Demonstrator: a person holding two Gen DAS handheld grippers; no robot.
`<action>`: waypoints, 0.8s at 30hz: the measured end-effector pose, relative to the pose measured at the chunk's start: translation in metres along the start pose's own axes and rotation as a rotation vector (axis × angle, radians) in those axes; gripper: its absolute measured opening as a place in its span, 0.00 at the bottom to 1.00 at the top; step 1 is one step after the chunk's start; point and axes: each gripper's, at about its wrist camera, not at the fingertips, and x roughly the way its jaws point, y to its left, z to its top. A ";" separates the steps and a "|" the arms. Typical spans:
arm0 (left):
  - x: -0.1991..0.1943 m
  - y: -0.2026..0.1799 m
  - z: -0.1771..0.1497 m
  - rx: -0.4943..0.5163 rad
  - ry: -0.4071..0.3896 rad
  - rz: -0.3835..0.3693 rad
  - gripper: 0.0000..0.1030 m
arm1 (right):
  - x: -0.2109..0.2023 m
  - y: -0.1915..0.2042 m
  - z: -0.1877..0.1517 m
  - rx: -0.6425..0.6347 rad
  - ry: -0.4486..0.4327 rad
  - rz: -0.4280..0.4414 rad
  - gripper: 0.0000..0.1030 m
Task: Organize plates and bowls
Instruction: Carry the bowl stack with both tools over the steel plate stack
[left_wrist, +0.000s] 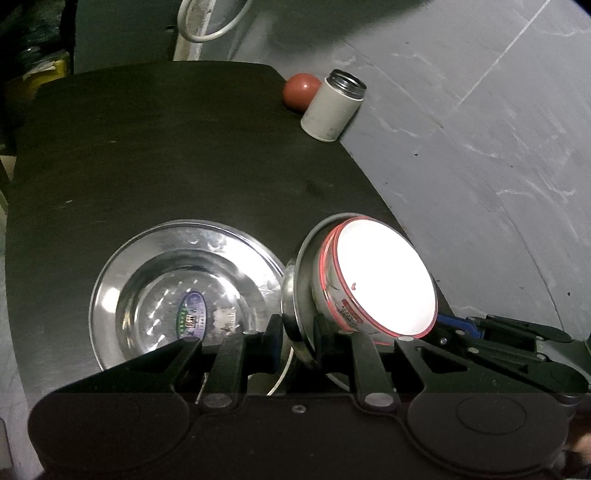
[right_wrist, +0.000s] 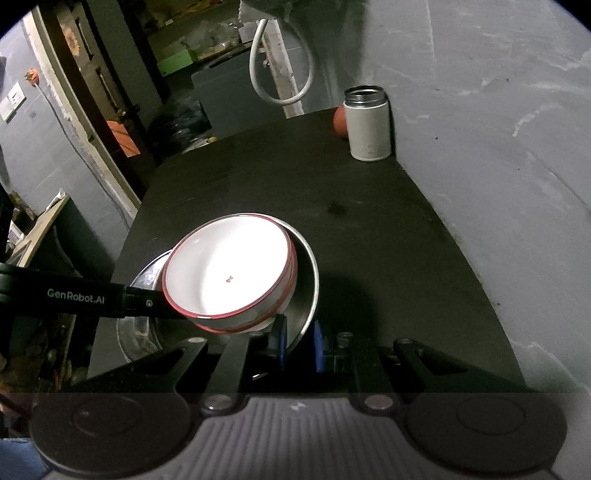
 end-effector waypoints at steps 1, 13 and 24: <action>0.000 0.001 0.000 -0.004 -0.001 0.002 0.18 | 0.001 0.001 0.001 -0.004 0.001 0.003 0.16; -0.012 0.020 -0.001 -0.060 -0.019 0.039 0.18 | 0.016 0.015 0.012 -0.055 0.025 0.045 0.16; -0.023 0.036 -0.003 -0.112 -0.029 0.079 0.17 | 0.027 0.032 0.015 -0.096 0.046 0.087 0.16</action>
